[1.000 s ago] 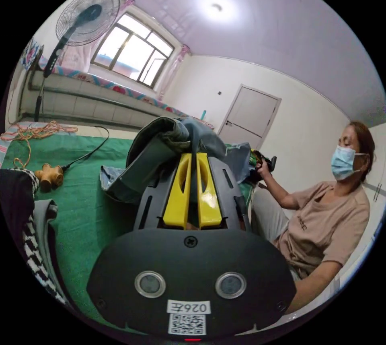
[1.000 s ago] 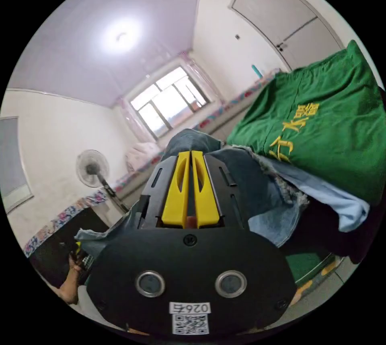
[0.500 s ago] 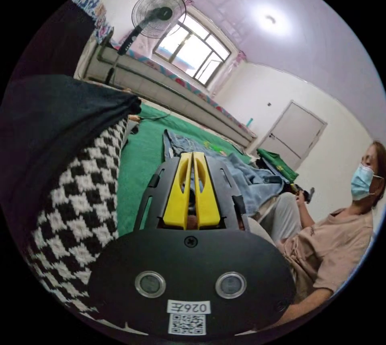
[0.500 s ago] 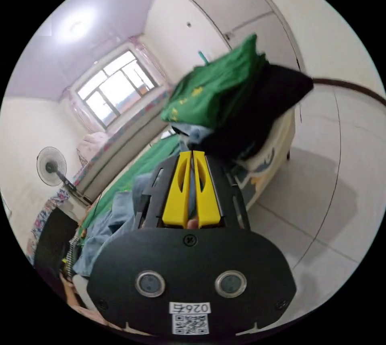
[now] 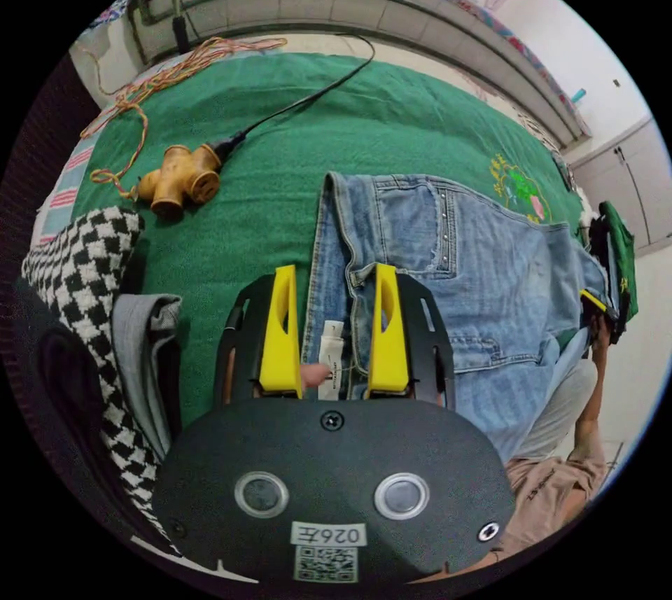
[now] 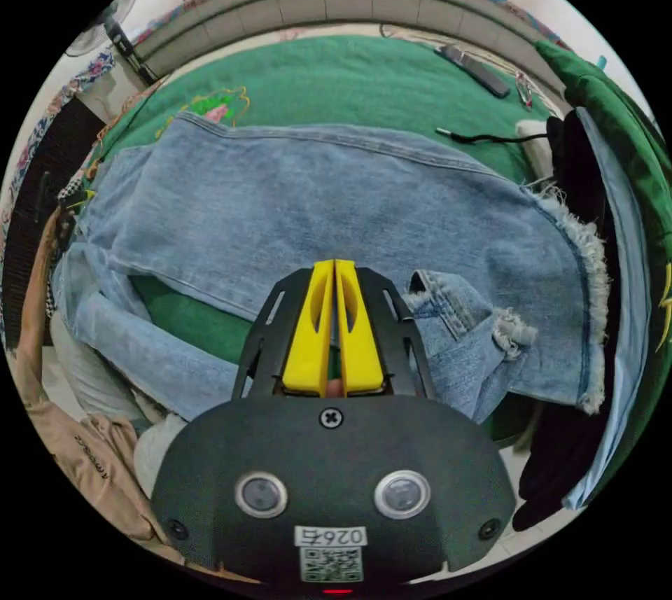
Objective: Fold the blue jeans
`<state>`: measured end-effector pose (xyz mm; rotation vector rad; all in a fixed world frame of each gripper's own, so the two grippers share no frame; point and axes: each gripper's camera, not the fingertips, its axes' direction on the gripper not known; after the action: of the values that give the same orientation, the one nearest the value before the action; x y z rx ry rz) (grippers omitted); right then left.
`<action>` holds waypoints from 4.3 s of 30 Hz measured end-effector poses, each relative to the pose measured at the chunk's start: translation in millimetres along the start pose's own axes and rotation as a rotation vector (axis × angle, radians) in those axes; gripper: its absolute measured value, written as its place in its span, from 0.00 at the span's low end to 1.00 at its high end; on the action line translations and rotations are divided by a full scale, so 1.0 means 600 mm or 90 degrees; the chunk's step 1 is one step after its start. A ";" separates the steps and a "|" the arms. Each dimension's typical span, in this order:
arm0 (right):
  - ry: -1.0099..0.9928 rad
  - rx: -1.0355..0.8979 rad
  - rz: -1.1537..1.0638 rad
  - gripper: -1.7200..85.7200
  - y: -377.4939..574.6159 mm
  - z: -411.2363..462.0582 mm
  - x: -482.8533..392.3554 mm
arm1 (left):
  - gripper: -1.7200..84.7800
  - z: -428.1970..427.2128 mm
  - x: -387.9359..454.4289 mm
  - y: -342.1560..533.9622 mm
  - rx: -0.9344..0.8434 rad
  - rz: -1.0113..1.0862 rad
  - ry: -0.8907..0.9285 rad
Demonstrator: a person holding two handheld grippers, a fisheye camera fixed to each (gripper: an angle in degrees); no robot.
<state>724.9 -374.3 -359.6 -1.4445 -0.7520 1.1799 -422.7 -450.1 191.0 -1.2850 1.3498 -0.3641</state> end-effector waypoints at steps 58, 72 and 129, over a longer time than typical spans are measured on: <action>0.197 0.160 0.011 0.03 -0.469 0.164 0.039 | 0.02 0.181 -0.115 0.022 0.205 -0.124 -0.100; 0.359 0.040 0.052 0.01 -0.348 0.212 0.097 | 0.01 0.257 -0.019 0.169 0.240 -0.012 -0.092; 0.169 0.458 -0.033 0.01 -0.043 -0.099 -0.025 | 0.01 0.163 0.254 0.253 0.413 0.238 0.029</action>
<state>780.0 -402.3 -334.8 -0.9366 -0.1409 1.0397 -365.9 -477.5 -36.7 -0.4813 1.3247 -0.5149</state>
